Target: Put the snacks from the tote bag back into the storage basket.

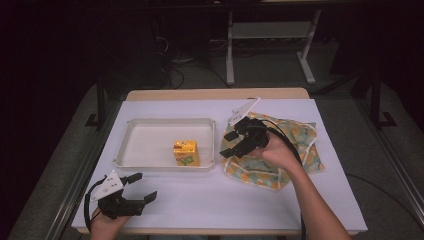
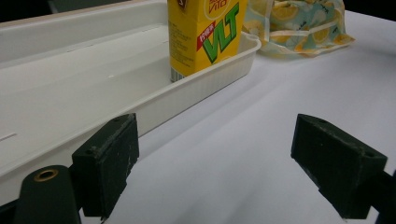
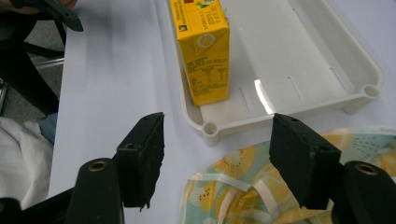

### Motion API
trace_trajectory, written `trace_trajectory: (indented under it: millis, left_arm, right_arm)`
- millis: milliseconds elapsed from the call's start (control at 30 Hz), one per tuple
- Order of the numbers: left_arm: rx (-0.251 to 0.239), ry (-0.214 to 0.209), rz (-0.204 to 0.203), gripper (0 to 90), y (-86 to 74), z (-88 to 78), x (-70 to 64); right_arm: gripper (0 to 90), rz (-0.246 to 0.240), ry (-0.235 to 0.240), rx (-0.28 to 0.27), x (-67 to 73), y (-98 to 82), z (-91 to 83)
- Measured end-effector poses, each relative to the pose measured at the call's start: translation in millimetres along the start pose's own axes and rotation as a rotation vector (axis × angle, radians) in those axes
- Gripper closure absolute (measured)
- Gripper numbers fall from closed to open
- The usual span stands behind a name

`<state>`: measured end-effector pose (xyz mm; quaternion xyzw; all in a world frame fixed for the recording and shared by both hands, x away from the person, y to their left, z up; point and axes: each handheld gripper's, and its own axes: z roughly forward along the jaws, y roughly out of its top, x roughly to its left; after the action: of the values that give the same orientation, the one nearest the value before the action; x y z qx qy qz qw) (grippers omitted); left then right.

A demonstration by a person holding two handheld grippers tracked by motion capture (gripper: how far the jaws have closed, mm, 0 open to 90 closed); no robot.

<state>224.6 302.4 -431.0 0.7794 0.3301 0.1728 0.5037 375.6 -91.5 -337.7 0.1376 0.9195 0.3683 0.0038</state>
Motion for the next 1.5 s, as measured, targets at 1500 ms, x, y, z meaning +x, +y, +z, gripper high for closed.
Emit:
trace_trajectory:
  millis: [1500]
  left_arm:
    - [0.000,0.002,-0.014,14.9,-0.5,1.1,-0.9]
  right_arm:
    - [34.3,0.083,-0.020,-0.095,15.8,-68.3,-25.9]
